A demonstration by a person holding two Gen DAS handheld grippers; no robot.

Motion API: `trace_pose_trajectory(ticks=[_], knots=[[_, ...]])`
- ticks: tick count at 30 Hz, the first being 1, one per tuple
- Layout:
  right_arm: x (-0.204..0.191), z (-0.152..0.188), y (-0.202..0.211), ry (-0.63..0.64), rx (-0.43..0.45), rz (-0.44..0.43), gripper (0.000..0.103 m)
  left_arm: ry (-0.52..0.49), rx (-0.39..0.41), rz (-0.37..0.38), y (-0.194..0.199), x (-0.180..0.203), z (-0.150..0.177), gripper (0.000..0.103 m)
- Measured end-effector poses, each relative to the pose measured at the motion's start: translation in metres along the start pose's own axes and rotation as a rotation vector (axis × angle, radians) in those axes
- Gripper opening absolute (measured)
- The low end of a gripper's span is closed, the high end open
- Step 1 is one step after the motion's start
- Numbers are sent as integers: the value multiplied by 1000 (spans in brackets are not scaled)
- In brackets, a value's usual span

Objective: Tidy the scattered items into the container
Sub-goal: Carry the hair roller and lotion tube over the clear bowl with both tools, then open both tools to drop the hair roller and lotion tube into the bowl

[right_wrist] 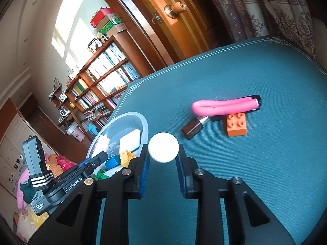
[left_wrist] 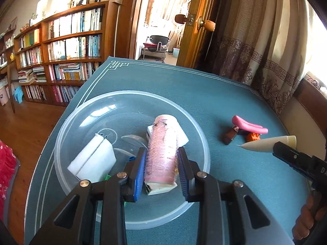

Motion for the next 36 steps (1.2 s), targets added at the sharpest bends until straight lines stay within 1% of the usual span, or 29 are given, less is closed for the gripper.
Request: trace_pose_trajectory(ticks=[11,14,17,20,23,26,27,28,31,36], knots=[[-48,-2,-45,76,-32,-52,27,31,0,-19,-5,-29,-2,34],[-57,-1,-58,120,-25,-18,27,41,-4,-24,-8,-37,-2,34],[-64,4,-69,192,-6,50,27,51,-9,-25,-11,-42,-2,34],[-67,10,-77,237,-10,77,27,61,-10,-22,-13,-46,-2,34],[-69,16,-82,274,-11,95,27,70,-4,-18,-12,-50,-3,38],[-70,21,-88,302,-23,104,27,73,9,-27,-9,-53,-6,47],[-70,23,-91,307,-32,105,27,76,14,-30,-8,-54,-6,54],[-70,25,-93,309,-42,103,27,79,21,-32,-6,-55,-7,59],[-69,31,-100,314,-61,105,27,92,23,-28,-5,-59,-7,60],[-72,31,-111,329,-79,112,27,97,23,-26,-4,-61,-7,60]])
Point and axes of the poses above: each gripper's, at about its wrist camera, not at the fingertips, and y roughly against the way its jaws point, x to its right, z to its underside, the point moved 6 cm from there along -y, roughly the way its jaws point, and after that the axes turned 2 degrees about -y, right-handed, at the moved point
